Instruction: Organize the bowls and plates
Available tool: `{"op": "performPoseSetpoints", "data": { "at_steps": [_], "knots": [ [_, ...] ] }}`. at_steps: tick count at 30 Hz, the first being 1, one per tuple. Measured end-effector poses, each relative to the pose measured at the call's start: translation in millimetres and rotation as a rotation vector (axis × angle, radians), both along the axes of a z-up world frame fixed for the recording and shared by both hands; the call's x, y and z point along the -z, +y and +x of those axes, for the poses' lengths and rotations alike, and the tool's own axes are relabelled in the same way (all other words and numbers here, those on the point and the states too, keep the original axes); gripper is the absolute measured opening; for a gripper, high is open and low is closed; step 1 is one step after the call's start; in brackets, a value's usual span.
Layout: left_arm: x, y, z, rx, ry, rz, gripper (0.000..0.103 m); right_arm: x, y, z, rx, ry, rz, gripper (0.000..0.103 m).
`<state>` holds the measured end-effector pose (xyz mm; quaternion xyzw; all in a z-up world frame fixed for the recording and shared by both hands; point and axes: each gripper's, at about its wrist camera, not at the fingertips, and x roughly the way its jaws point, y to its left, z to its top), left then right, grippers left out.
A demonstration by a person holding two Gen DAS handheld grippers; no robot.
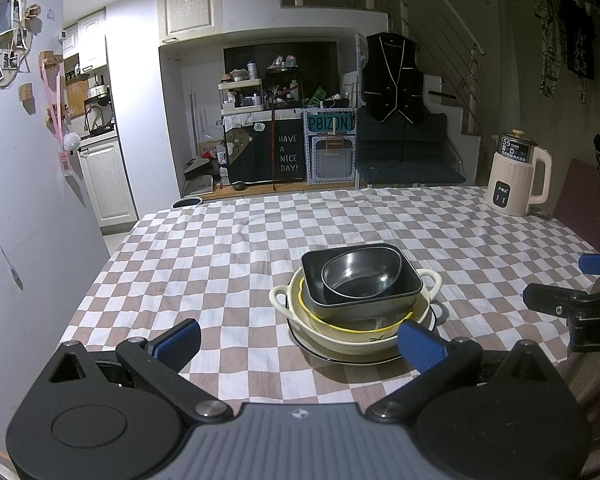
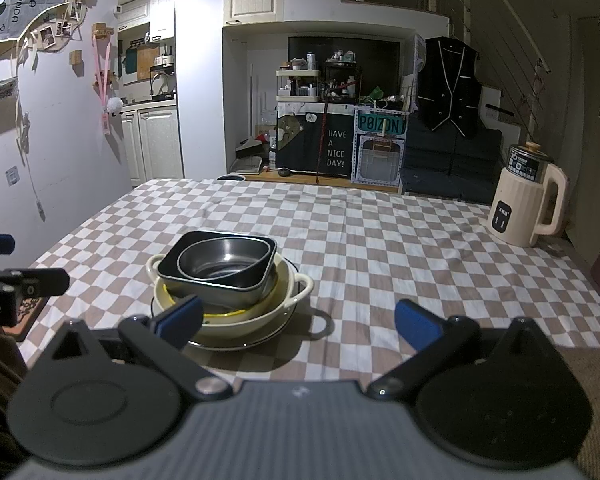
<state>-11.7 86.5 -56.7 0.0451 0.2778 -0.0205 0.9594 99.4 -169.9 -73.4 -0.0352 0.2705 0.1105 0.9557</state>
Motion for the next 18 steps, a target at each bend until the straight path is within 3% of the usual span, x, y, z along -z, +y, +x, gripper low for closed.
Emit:
{"op": "performPoseSetpoints", "data": {
  "at_steps": [18],
  "knots": [
    [-0.2,1.7,0.2,-0.008,-0.005,0.001,0.103,0.0,-0.2,-0.1,0.000,0.000,0.000,0.103]
  ]
}}
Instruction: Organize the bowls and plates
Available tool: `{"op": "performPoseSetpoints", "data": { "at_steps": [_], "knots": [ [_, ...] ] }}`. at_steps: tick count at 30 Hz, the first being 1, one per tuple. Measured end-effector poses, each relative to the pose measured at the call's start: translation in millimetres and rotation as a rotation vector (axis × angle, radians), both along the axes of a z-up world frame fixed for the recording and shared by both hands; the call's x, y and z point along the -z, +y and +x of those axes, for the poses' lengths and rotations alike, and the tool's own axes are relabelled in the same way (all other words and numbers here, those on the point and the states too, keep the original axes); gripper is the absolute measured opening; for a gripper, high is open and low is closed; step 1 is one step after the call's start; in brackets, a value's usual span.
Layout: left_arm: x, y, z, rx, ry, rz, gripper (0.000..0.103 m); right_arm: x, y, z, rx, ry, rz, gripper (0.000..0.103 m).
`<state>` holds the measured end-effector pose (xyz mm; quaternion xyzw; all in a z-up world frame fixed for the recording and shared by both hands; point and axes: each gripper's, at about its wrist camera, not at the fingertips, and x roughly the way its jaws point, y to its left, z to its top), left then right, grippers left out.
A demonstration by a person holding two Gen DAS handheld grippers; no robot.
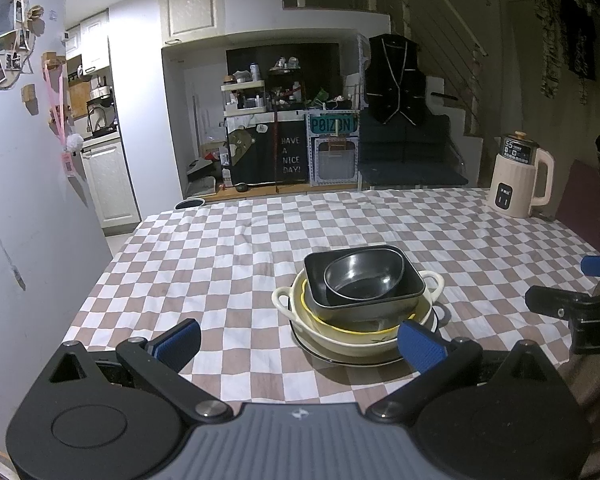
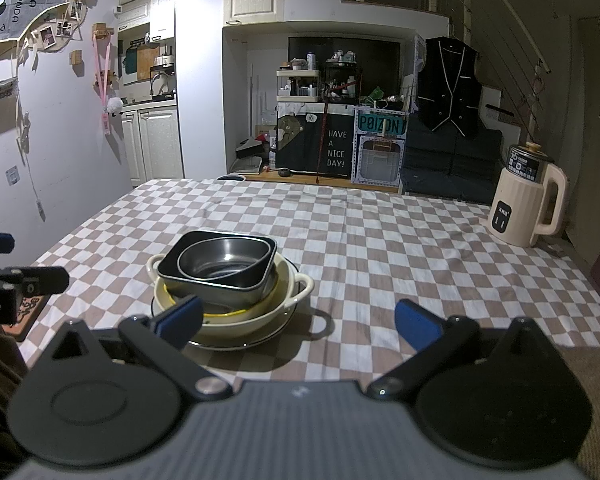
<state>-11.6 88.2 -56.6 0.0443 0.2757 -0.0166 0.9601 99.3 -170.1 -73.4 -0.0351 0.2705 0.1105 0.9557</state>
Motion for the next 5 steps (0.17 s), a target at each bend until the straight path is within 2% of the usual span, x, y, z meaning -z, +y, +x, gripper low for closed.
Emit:
{"op": "performPoseSetpoints", "data": {
  "at_steps": [5],
  "knots": [
    [-0.6,1.3,-0.7,-0.005,-0.002,-0.001,0.103,0.0,-0.1,-0.1,0.000,0.000,0.000,0.103]
  ]
}}
